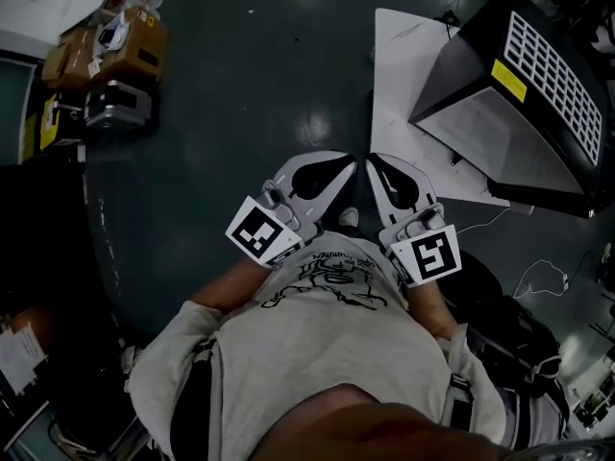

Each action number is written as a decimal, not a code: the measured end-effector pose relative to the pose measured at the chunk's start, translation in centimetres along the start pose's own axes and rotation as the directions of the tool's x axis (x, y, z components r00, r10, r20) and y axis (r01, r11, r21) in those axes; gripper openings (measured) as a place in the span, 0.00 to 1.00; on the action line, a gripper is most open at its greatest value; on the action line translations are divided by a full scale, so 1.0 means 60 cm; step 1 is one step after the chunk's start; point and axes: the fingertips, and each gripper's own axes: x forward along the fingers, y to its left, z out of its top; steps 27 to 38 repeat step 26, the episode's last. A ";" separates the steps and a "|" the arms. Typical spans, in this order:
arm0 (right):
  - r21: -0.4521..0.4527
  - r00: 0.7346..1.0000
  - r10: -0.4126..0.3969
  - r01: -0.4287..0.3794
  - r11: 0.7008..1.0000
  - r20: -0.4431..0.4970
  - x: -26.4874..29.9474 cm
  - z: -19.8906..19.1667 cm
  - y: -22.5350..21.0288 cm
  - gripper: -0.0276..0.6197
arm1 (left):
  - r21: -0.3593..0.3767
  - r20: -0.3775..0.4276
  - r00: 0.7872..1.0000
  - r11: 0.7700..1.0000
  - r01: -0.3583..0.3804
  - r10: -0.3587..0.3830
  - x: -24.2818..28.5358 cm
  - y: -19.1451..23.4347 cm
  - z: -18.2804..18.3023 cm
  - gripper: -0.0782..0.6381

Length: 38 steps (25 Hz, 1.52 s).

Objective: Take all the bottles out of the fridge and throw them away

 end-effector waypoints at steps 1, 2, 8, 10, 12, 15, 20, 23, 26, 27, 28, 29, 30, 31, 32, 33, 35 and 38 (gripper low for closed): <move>-0.005 1.000 0.002 -0.002 1.000 0.004 -0.001 0.004 0.002 0.06 | 0.001 0.002 1.000 1.000 0.002 -0.002 0.000 -0.001 0.003 0.12; -0.015 1.000 0.005 -0.005 1.000 0.005 -0.002 0.008 0.004 0.06 | 0.003 0.004 1.000 1.000 0.003 -0.003 0.001 -0.002 0.005 0.12; -0.049 1.000 -0.001 0.001 0.999 0.003 -0.007 0.019 0.006 0.06 | 0.017 0.019 1.000 1.000 0.007 -0.007 0.006 -0.005 0.018 0.12; -0.050 1.000 -0.001 0.001 0.999 0.006 -0.008 0.020 0.007 0.06 | 0.016 0.019 1.000 1.000 0.007 -0.007 0.006 -0.006 0.017 0.12; -0.050 1.000 -0.002 0.003 0.999 0.007 -0.008 0.021 0.007 0.06 | 0.014 0.020 1.000 1.000 0.008 -0.008 0.006 -0.007 0.016 0.12; -0.039 1.000 -0.006 0.006 0.999 0.006 -0.010 0.020 0.007 0.06 | 0.010 0.019 1.000 1.000 0.008 -0.008 0.006 -0.010 0.014 0.12; -0.040 1.000 -0.007 0.007 0.999 0.008 -0.013 0.022 0.007 0.06 | 0.011 0.017 1.000 1.000 0.005 -0.005 0.004 -0.013 0.015 0.12; -0.030 1.000 -0.010 0.010 1.000 0.008 -0.015 0.022 0.007 0.06 | 0.011 0.019 1.000 1.000 0.006 -0.006 0.004 -0.015 0.015 0.12; -0.035 1.000 -0.012 0.012 0.999 0.010 -0.018 0.022 0.004 0.06 | 0.011 0.020 1.000 1.000 0.009 -0.009 0.006 -0.017 0.014 0.12; -0.035 1.000 -0.012 0.012 0.999 0.010 -0.018 0.022 0.004 0.06 | 0.011 0.020 1.000 1.000 0.009 -0.009 0.006 -0.017 0.014 0.12; -0.035 1.000 -0.012 0.012 0.999 0.010 -0.018 0.022 0.004 0.06 | 0.011 0.020 1.000 1.000 0.009 -0.009 0.006 -0.017 0.014 0.12; -0.035 1.000 -0.012 0.012 0.999 0.010 -0.018 0.022 0.004 0.06 | 0.011 0.020 1.000 1.000 0.009 -0.009 0.006 -0.017 0.014 0.12; -0.035 1.000 -0.012 0.012 0.999 0.010 -0.018 0.022 0.004 0.06 | 0.011 0.020 1.000 1.000 0.009 -0.009 0.006 -0.017 0.014 0.12; -0.035 1.000 -0.012 0.012 0.999 0.010 -0.018 0.022 0.004 0.06 | 0.011 0.020 1.000 1.000 0.009 -0.009 0.006 -0.017 0.014 0.12; -0.035 1.000 -0.012 0.012 0.999 0.010 -0.018 0.022 0.004 0.06 | 0.011 0.020 1.000 1.000 0.009 -0.009 0.006 -0.017 0.014 0.12; -0.035 1.000 -0.012 0.012 0.999 0.010 -0.018 0.022 0.004 0.06 | 0.011 0.020 1.000 1.000 0.009 -0.009 0.006 -0.017 0.014 0.12; -0.035 1.000 -0.012 0.012 0.999 0.010 -0.018 0.022 0.004 0.06 | 0.011 0.020 1.000 1.000 0.009 -0.009 0.006 -0.017 0.014 0.12; -0.035 1.000 -0.012 0.012 0.999 0.010 -0.018 0.022 0.004 0.06 | 0.011 0.020 1.000 1.000 0.009 -0.009 0.006 -0.017 0.014 0.12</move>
